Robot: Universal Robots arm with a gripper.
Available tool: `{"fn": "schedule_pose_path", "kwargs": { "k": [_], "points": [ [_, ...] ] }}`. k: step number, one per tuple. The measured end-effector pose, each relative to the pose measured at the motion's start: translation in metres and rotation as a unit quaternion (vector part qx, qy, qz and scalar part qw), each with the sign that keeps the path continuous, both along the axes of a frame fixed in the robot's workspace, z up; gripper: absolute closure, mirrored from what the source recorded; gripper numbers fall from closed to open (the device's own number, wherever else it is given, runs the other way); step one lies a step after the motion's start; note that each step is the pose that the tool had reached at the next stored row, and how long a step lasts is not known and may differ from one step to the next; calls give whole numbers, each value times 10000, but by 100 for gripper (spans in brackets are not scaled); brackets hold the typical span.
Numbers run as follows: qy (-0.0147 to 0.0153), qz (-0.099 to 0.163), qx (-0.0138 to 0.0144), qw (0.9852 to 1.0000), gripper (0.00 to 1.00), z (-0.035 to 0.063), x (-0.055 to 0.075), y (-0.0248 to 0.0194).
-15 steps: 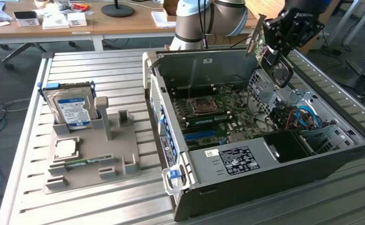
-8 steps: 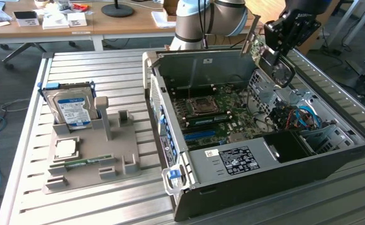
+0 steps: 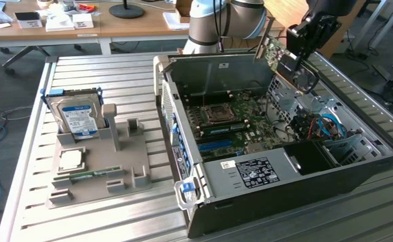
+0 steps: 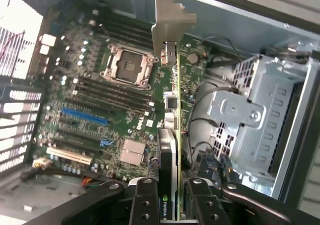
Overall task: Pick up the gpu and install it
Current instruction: 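Insert the gpu into the slot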
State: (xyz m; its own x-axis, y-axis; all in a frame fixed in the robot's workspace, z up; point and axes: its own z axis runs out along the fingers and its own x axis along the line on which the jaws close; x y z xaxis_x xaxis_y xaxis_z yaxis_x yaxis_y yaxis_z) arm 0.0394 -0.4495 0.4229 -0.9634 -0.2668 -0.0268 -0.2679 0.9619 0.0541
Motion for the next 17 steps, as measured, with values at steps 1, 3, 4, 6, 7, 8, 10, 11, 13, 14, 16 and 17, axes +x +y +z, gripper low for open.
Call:
{"fn": "schedule_pose_path", "kwargs": {
  "k": [1, 3, 4, 6, 7, 8, 10, 11, 13, 14, 16, 17],
  "points": [
    [0, 95, 0, 10000, 73, -1, 0, 0],
    [0, 275, 0, 9996, 73, -2, 0, 0],
    [0, 368, 0, 9993, 73, -3, 0, 0],
    [0, 544, 0, 9985, 73, -5, 0, 0],
    [0, 643, 0, 9979, 73, -6, 0, 0],
    [0, 732, 0, 9973, 73, -7, 0, 0],
    [0, 911, 0, 9958, 73, -8, 0, 0],
    [0, 1001, 0, 9950, 73, -9, 0, 0],
    [0, 1185, 0, 9930, 73, -10, 0, 0],
    [0, 1275, 0, 9918, 73, -11, 0, 0],
    [0, 1453, 0, 9894, 73, -12, 0, 0],
    [0, 1542, 0, 9880, 73, -12, 0, 0]
  ]
}}
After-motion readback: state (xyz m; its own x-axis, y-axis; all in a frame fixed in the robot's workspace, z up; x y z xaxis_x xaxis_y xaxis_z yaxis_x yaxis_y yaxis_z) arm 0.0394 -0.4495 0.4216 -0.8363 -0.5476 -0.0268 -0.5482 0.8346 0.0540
